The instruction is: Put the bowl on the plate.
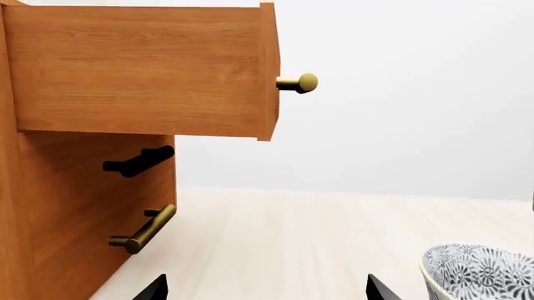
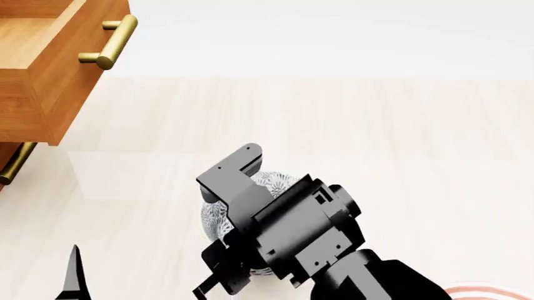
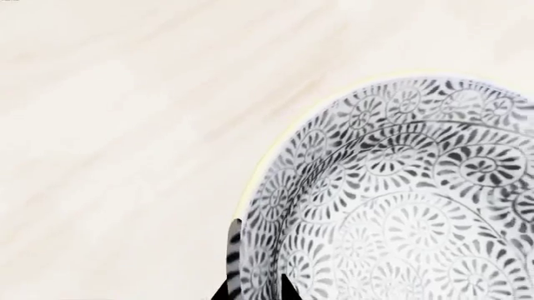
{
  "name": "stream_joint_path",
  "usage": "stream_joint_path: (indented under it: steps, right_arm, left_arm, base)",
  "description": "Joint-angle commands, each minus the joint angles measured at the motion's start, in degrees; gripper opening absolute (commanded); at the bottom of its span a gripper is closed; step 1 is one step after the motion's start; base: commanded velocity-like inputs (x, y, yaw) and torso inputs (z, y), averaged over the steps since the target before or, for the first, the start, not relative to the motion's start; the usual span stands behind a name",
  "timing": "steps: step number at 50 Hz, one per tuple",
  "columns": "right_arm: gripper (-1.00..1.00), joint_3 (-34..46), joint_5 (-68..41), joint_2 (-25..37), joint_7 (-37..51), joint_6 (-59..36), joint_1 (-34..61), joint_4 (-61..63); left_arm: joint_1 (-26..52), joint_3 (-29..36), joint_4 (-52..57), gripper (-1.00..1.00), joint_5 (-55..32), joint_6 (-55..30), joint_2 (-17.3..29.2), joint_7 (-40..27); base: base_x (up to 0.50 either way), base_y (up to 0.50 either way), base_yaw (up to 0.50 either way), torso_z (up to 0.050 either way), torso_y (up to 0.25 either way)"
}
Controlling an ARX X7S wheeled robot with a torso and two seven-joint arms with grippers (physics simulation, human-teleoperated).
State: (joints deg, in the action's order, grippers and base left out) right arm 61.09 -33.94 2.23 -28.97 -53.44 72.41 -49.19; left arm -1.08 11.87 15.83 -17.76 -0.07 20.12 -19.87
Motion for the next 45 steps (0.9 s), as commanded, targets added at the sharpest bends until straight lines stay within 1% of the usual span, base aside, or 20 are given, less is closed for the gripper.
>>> stream_joint_path:
  steps: [1, 6, 15, 25, 35, 45]
  right_arm:
    - [-1.0, -0.1, -1.92, 2.42, 2.05, -2.63, -0.51, 5.05]
    - [-1.0, -1.91, -3.05, 6.61, 6.84, -6.48, 0.39, 14.42]
    - [-1.0, -5.55, -4.9, 12.03, 12.55, -12.73, 4.14, 25.35]
    - [-1.0, -9.97, -6.41, 15.1, 16.27, -16.55, 8.88, 30.99]
    - [-1.0, -11.61, -6.91, 17.55, 18.7, -20.39, 12.88, 35.29]
    - [-1.0, -14.21, -9.35, 21.29, 22.54, -29.43, 16.69, 42.4]
  left_arm:
    - [-0.22, 0.0, -0.15, 1.0, -0.2, 0.45, 0.14, -0.04]
    - [-0.4, -0.13, -0.11, 1.0, -0.54, 0.71, 0.2, -0.01]
    - [-0.62, -0.09, 0.5, 1.0, -0.74, 0.63, 0.45, -0.16]
    - [-0.35, -0.01, 0.5, 1.0, -0.94, 0.58, 0.52, -0.26]
    - [-0.22, 0.15, 0.89, 1.0, -1.11, 0.16, 0.71, -0.46]
    - [0.0, 0.37, 0.69, 1.0, -1.23, 0.28, 0.76, -0.39]
  base:
    - [0.0, 0.0, 0.0, 0.0, 0.0]
    - [0.0, 0.0, 0.0, 0.0, 0.0]
    - [0.0, 0.0, 0.0, 0.0, 0.0]
    - [0.0, 0.0, 0.0, 0.0, 0.0]
    - [0.0, 0.0, 0.0, 0.0, 0.0]
    - [0.0, 0.0, 0.0, 0.0, 0.0]
